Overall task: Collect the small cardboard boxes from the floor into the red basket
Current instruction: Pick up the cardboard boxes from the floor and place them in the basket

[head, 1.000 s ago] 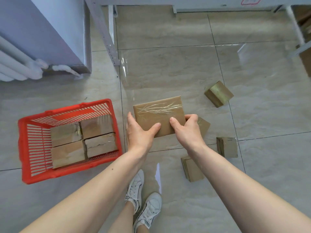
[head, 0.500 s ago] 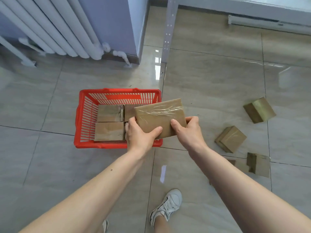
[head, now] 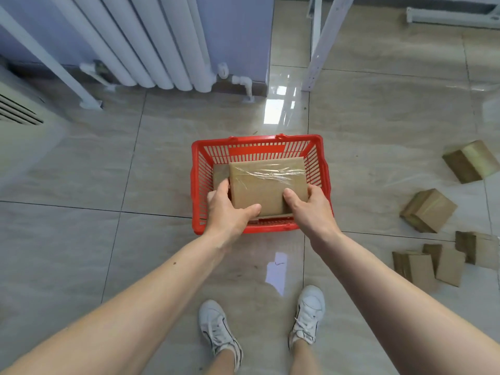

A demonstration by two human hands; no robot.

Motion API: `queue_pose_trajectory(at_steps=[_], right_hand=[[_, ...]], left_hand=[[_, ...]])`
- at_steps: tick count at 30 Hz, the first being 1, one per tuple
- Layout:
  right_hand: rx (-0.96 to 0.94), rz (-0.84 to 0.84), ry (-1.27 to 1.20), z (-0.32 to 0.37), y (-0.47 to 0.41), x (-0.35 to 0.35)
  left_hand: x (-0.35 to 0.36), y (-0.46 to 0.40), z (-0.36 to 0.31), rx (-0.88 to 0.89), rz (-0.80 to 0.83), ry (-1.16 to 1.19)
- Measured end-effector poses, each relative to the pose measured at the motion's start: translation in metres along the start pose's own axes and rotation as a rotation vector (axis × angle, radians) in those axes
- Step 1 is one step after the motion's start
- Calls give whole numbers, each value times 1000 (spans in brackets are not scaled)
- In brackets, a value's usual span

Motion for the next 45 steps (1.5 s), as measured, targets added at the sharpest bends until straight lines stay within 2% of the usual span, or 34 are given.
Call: queue_pose_trajectory(at_steps=[12,21,30,38,45], right_hand=[[67,59,89,25,-51,68],[99,130,167,31,-113,106],[146,142,167,3,-179,167],[187,136,156,-31,-234,212],[133,142,170,-43,-255,233]], left_hand=[[-29,-75,36,-82,-29,136],[-27,-135,58,-163,65,163],[-17,-201,122,-180,113,-12],[5,-244,177,-271,257,-116],[17,-256,185,-281,234,-146]])
Point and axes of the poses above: each hand's wrist, its own y-axis away from the middle knuckle, its own x-axis out of the palm, z = x × y, the point moved 3 cm from there along -y, towards the middle knuckle, and after that the axes turned 4 degrees about x, right-handed, at the moved point
